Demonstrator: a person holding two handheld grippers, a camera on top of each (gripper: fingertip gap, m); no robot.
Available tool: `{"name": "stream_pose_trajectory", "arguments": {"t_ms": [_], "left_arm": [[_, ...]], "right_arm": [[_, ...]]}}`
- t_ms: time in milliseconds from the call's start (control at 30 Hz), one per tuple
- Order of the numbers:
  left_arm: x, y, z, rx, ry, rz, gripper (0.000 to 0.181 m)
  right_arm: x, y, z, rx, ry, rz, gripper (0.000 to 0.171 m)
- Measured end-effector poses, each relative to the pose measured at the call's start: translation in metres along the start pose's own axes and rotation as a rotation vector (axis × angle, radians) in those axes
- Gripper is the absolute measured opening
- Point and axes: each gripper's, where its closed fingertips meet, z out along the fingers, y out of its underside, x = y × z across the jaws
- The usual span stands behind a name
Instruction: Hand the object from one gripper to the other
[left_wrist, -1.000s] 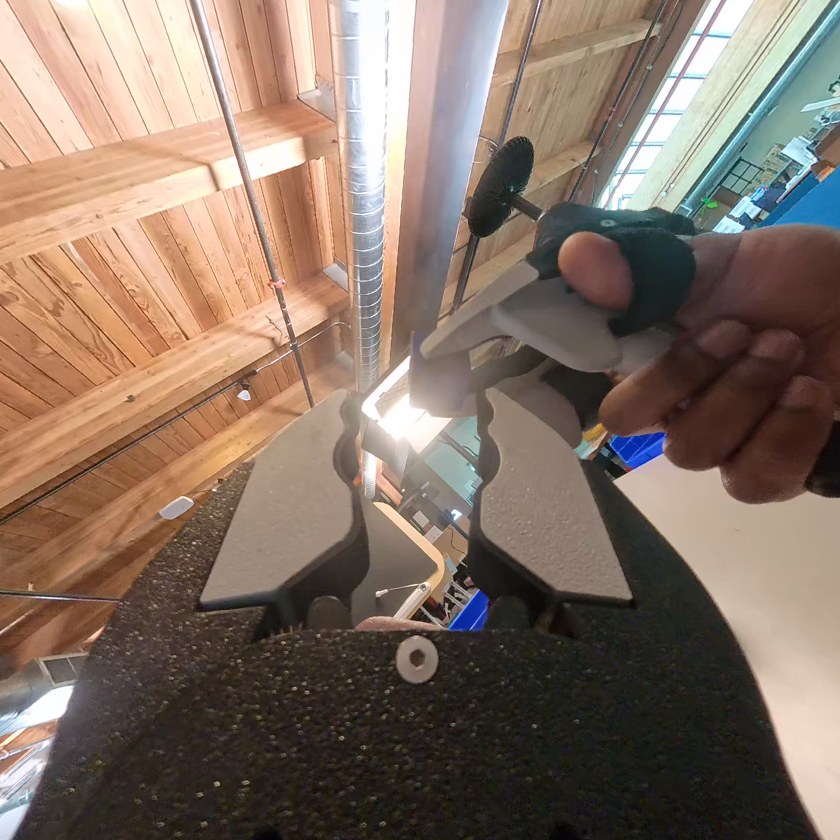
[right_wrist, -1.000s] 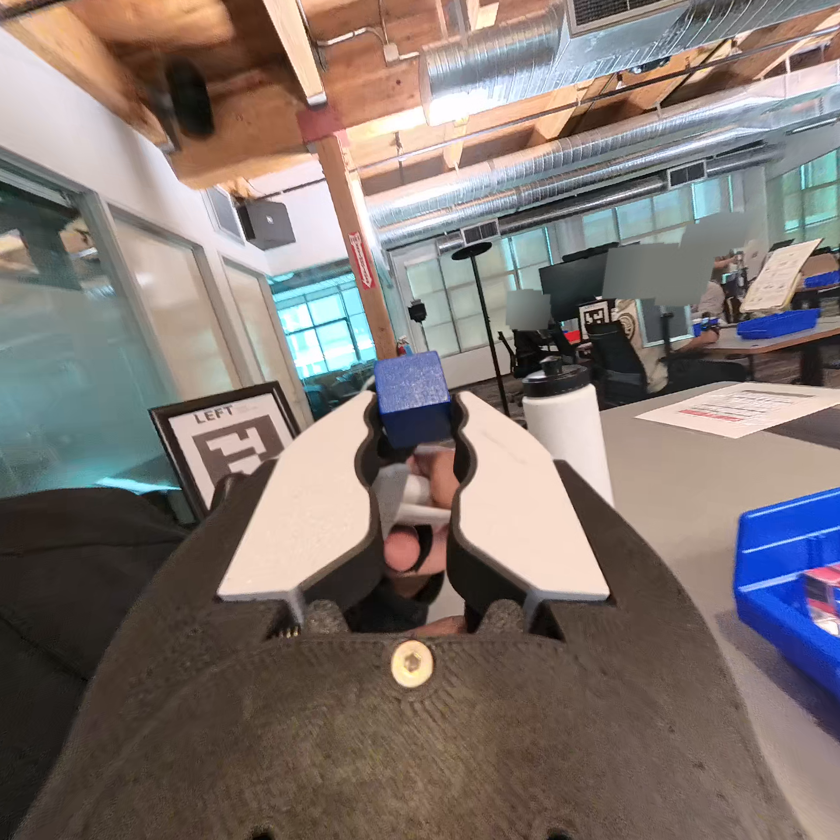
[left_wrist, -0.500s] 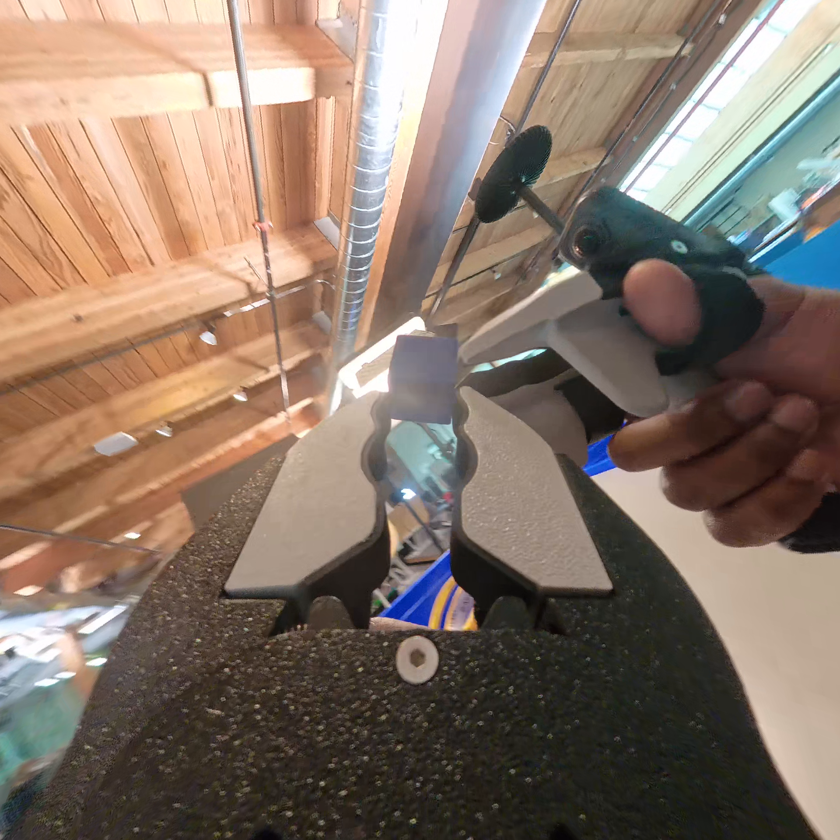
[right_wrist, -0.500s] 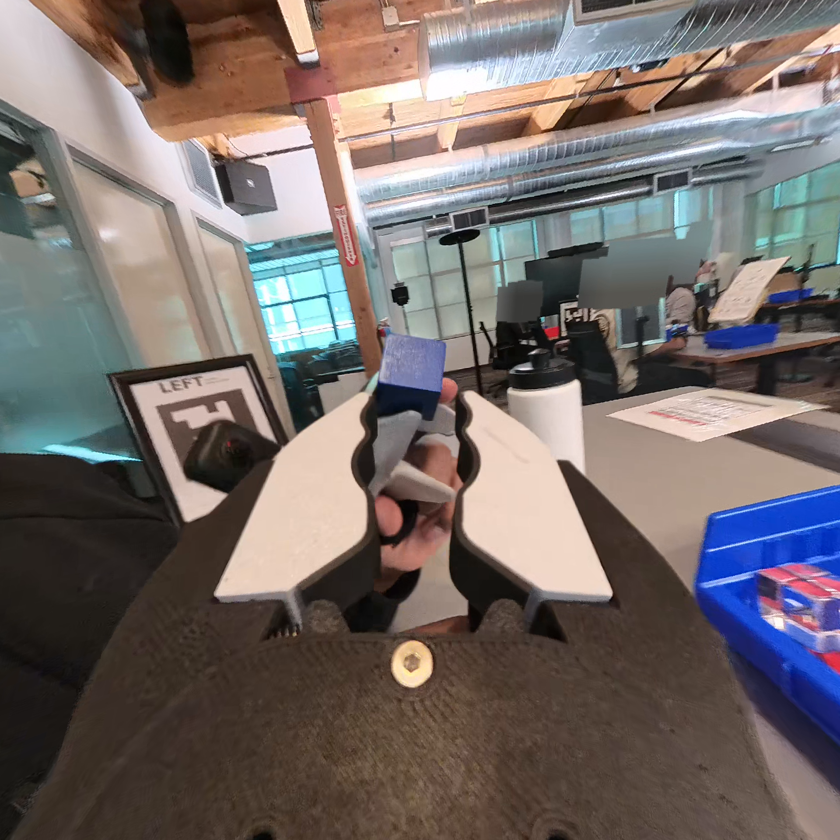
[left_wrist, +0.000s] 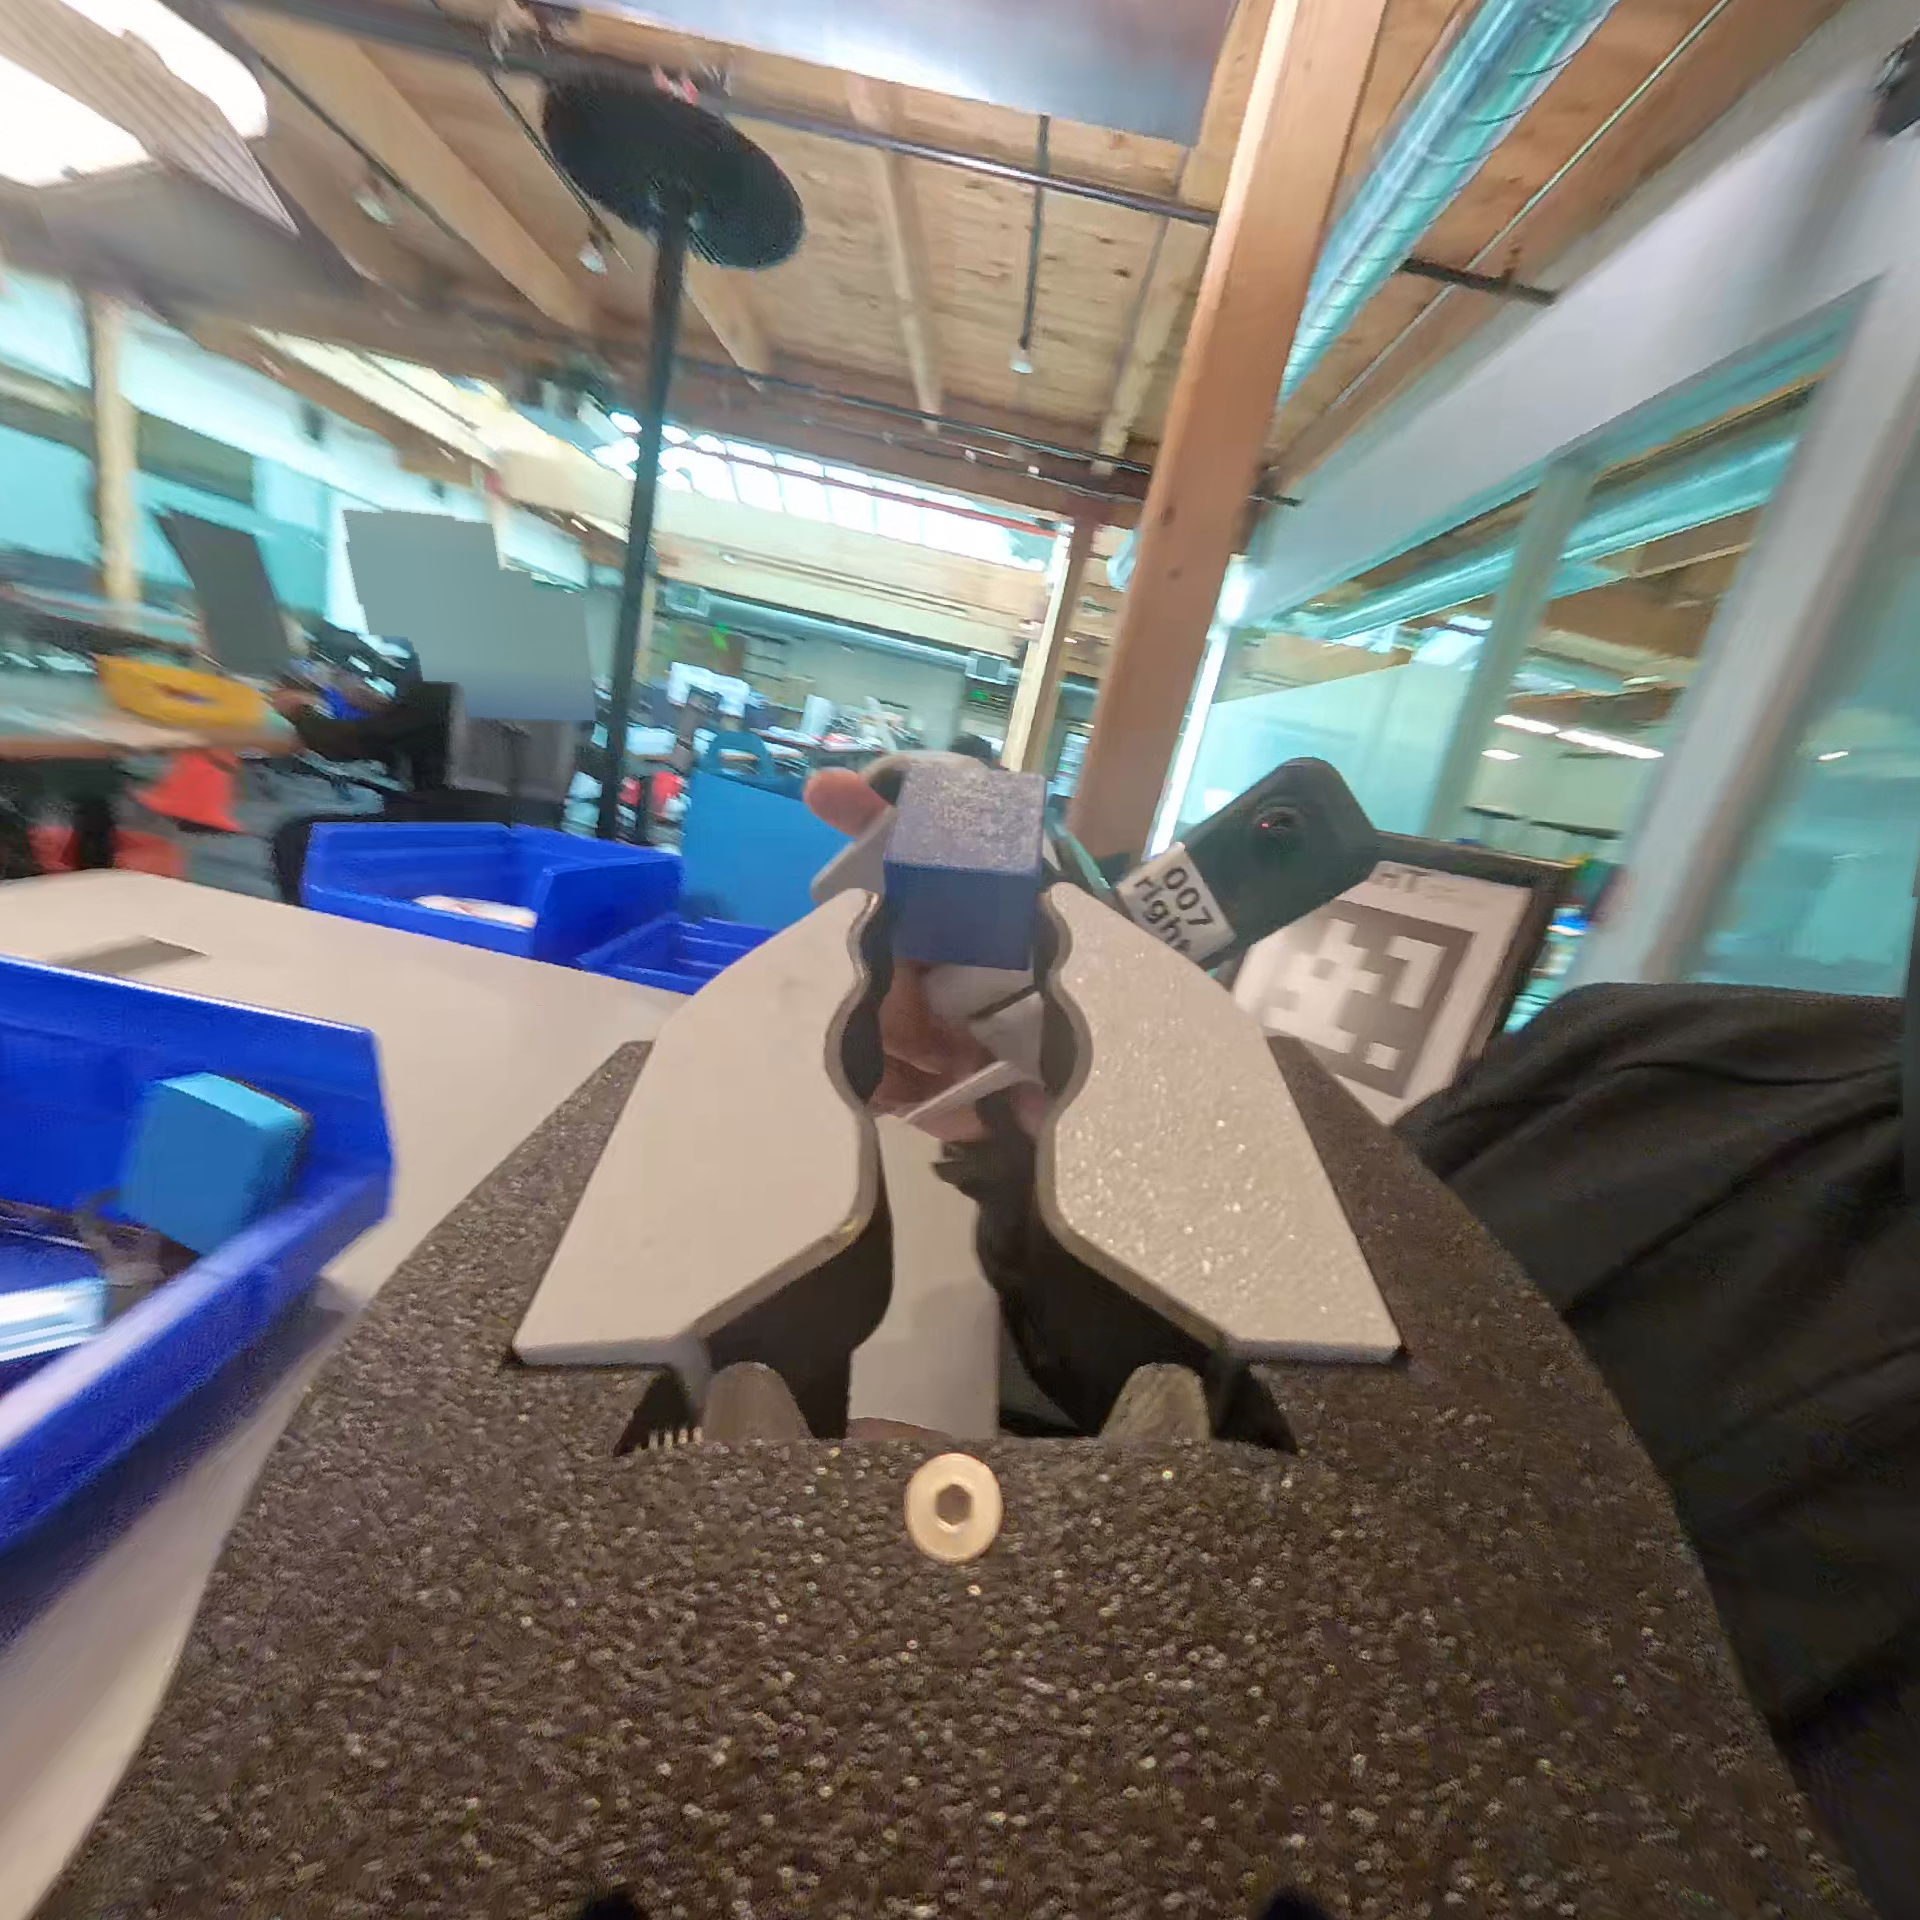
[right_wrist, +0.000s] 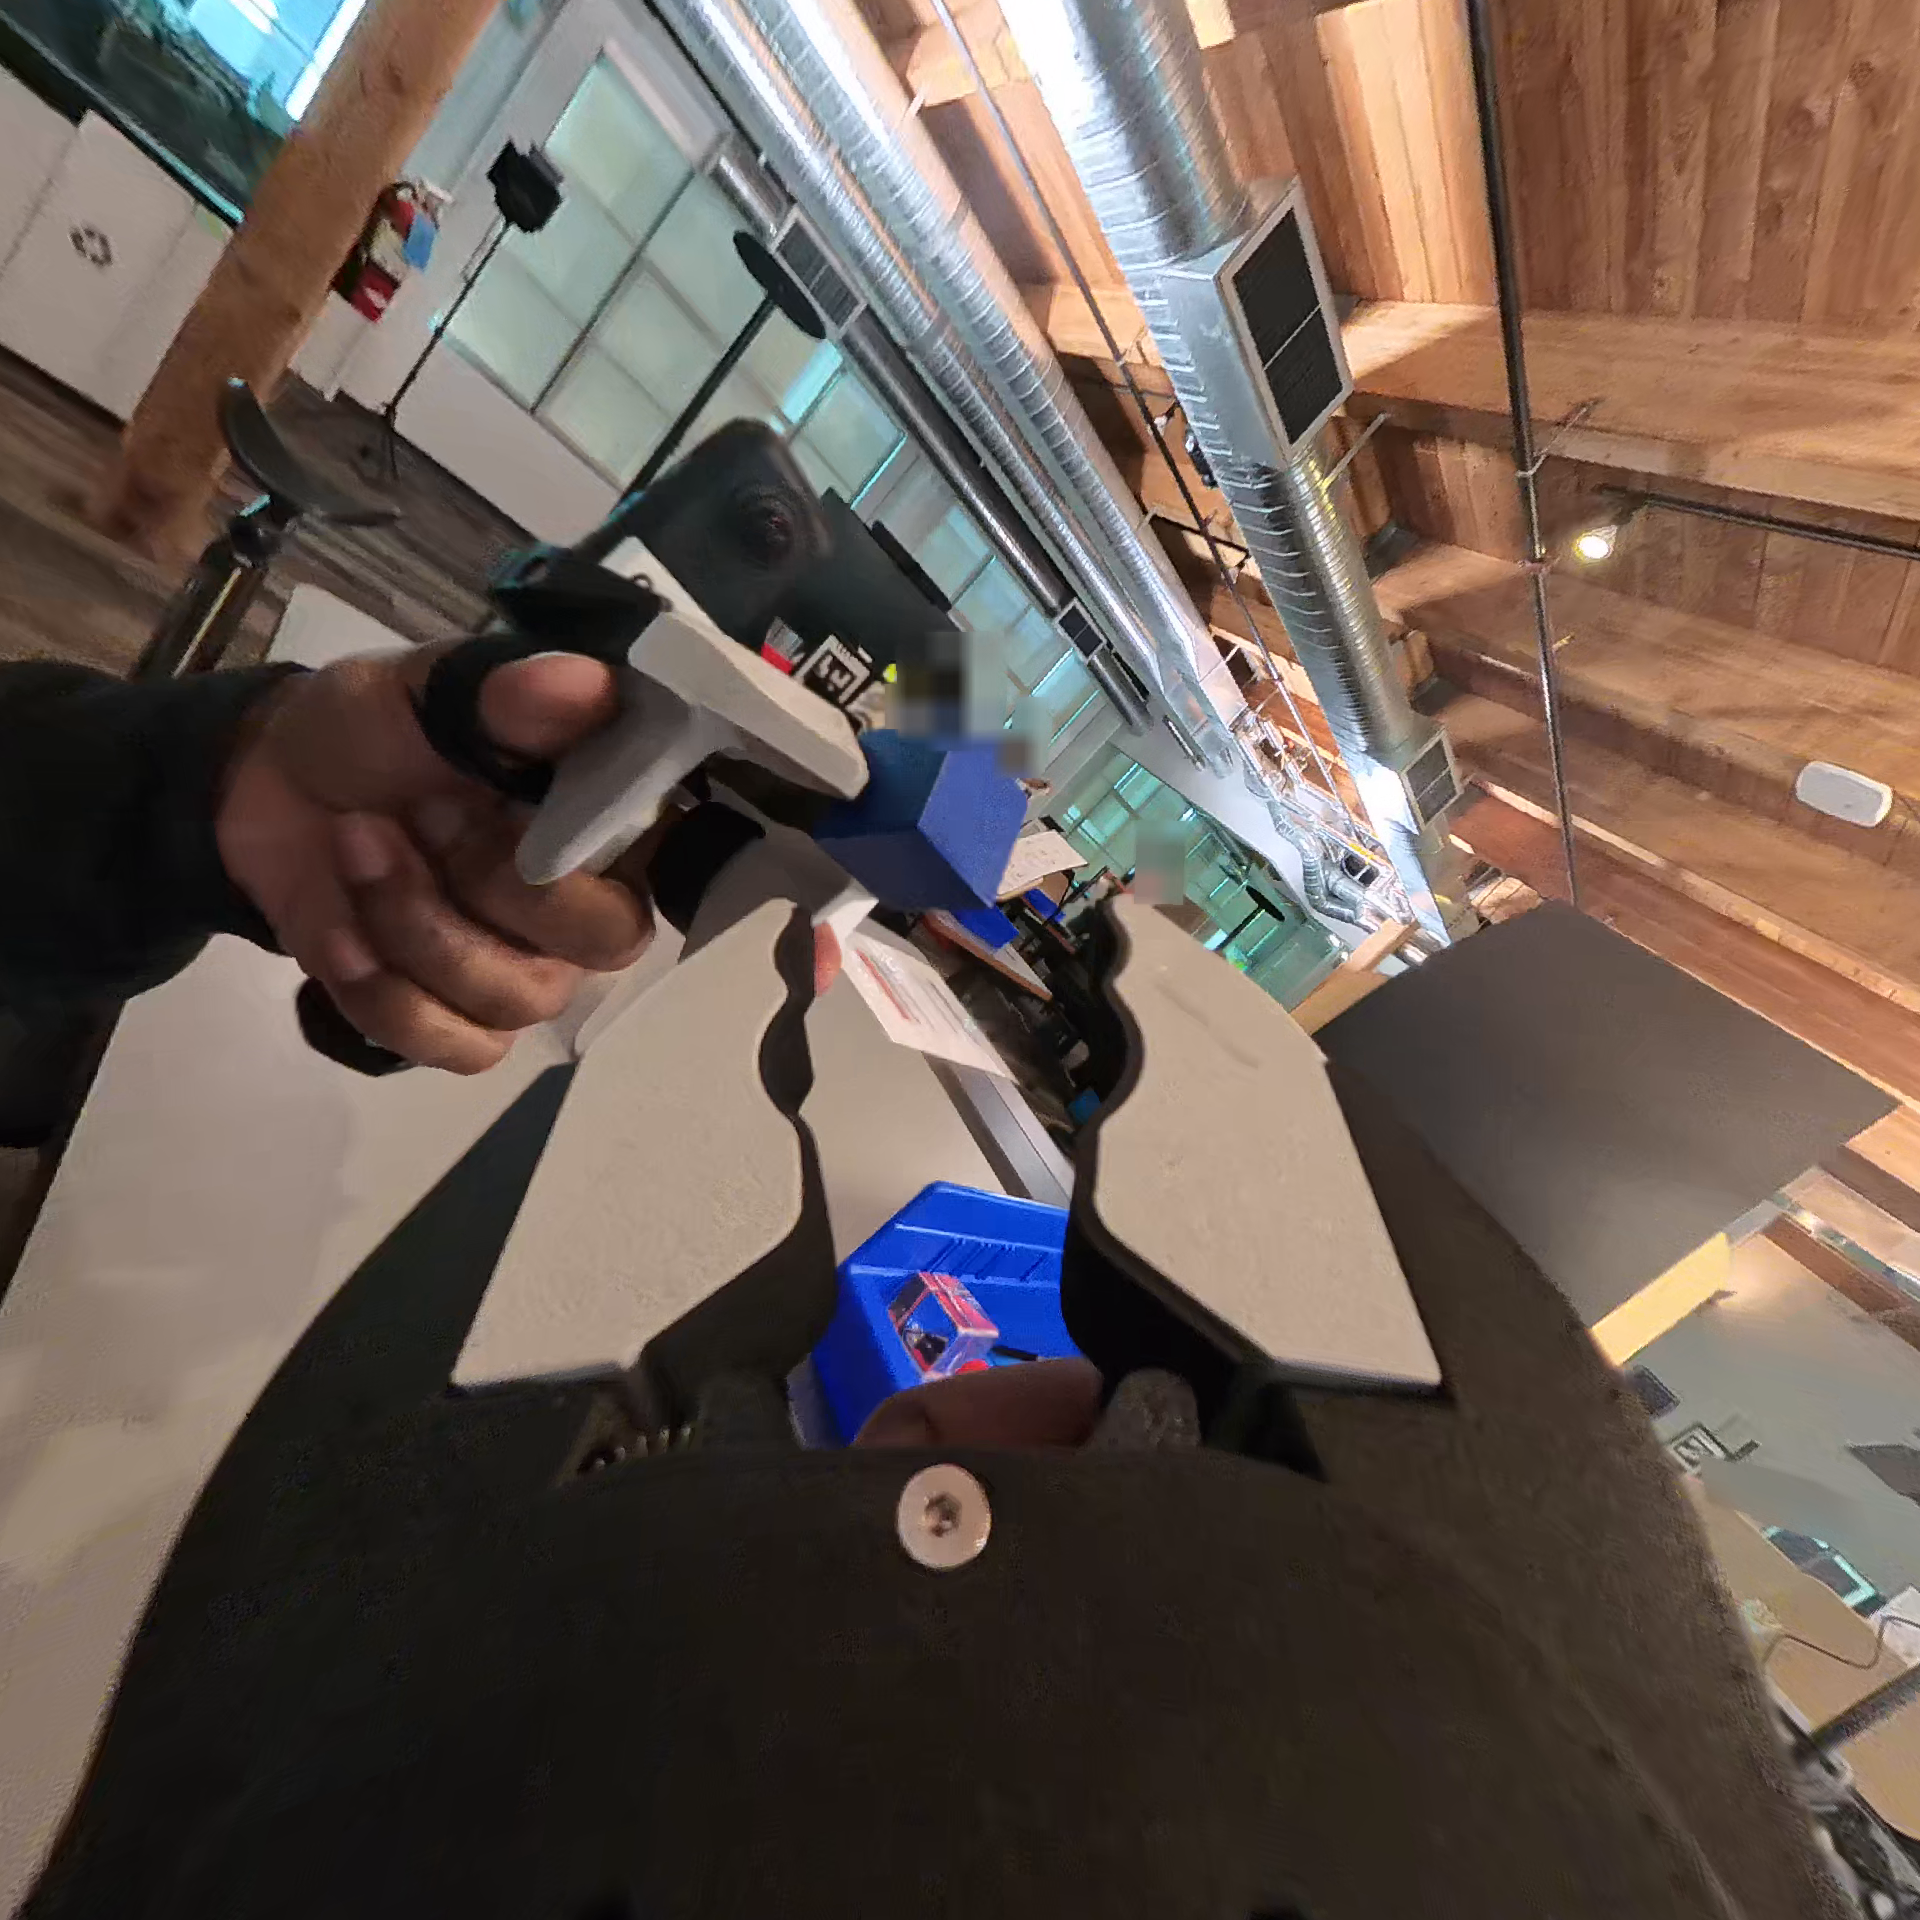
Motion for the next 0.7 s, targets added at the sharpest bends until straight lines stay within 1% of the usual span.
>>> {"name": "stream_pose_trajectory", "arguments": {"t_ms": [67, 167, 333, 500, 600, 700], "left_arm": [[0.001, 0.008, 0.004, -0.029, 0.034, -0.062, 0.027], [-0.001, 0.017, 0.007, -0.06, 0.04, -0.091, 0.027], [0.002, 0.022, 0.01, -0.085, 0.063, -0.091, 0.027], [0.002, 0.026, 0.011, -0.1, 0.063, -0.102, 0.027], [0.0, 0.026, 0.01, -0.1, 0.056, -0.105, 0.027], [-0.003, 0.024, 0.01, -0.085, 0.026, -0.057, 0.026]], "right_arm": [[-0.005, 0.001, 0.003, 0.002, -0.02, 0.005, 0.054], [-0.009, -0.001, 0.003, 0.014, -0.035, 0.006, 0.054], [-0.01, 0.001, 0.003, -0.002, -0.04, -0.013, 0.053], [-0.013, 0.003, 0.003, -0.01, -0.051, -0.023, 0.046], [-0.012, 0.005, 0.004, -0.027, -0.053, -0.02, 0.046], [-0.01, 0.007, 0.005, -0.045, -0.046, 0.005, 0.045]]}}
